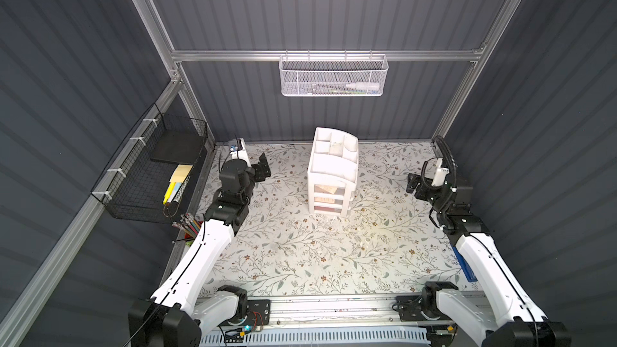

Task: Take the postcards out of the drawer
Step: Move the storage box to the center of the board.

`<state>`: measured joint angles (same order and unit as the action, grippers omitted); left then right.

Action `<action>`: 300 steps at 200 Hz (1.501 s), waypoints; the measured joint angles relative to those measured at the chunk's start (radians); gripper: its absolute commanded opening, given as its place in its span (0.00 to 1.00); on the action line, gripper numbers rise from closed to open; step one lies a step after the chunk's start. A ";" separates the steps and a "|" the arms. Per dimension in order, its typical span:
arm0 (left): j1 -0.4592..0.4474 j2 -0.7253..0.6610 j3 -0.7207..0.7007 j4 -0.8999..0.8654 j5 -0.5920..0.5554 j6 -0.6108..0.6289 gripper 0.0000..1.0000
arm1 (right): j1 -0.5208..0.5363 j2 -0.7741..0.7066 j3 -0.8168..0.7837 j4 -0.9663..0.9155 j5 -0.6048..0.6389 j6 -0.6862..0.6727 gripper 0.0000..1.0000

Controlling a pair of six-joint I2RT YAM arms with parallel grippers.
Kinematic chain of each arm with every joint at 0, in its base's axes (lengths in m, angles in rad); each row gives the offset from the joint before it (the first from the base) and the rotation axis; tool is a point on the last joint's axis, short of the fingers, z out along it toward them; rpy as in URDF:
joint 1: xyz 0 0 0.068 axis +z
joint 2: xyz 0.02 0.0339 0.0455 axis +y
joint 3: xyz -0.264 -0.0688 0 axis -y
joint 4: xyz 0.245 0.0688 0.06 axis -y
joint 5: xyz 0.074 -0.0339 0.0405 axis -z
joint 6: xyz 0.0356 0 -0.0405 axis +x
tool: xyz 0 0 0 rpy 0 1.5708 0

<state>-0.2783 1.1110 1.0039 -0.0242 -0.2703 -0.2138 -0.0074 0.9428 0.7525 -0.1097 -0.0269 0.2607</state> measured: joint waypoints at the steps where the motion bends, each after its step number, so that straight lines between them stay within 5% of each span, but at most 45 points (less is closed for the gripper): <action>1: 0.000 0.001 0.004 -0.004 0.002 -0.002 0.89 | 0.000 0.000 0.001 0.000 -0.003 0.001 0.99; 51: -0.015 0.198 0.447 -0.317 0.206 -0.106 0.87 | 0.000 0.072 0.135 -0.122 -0.214 0.064 0.96; 129: -0.207 0.518 0.862 -0.620 0.323 -0.131 0.70 | 0.011 0.130 0.212 -0.221 -0.454 0.162 0.87; 184: -0.233 0.711 0.964 -0.748 0.334 -0.112 0.55 | 0.017 0.084 0.180 -0.243 -0.483 0.185 0.86; 236: -0.237 0.753 0.997 -0.792 0.323 -0.101 0.52 | 0.017 0.060 0.167 -0.261 -0.483 0.185 0.85; 300: -0.238 0.822 1.055 -0.792 0.323 -0.092 0.37 | 0.018 0.056 0.145 -0.265 -0.483 0.188 0.84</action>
<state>-0.5163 1.9335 2.0590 -0.8165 0.0525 -0.3054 0.0105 0.9989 0.8978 -0.3748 -0.5095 0.4488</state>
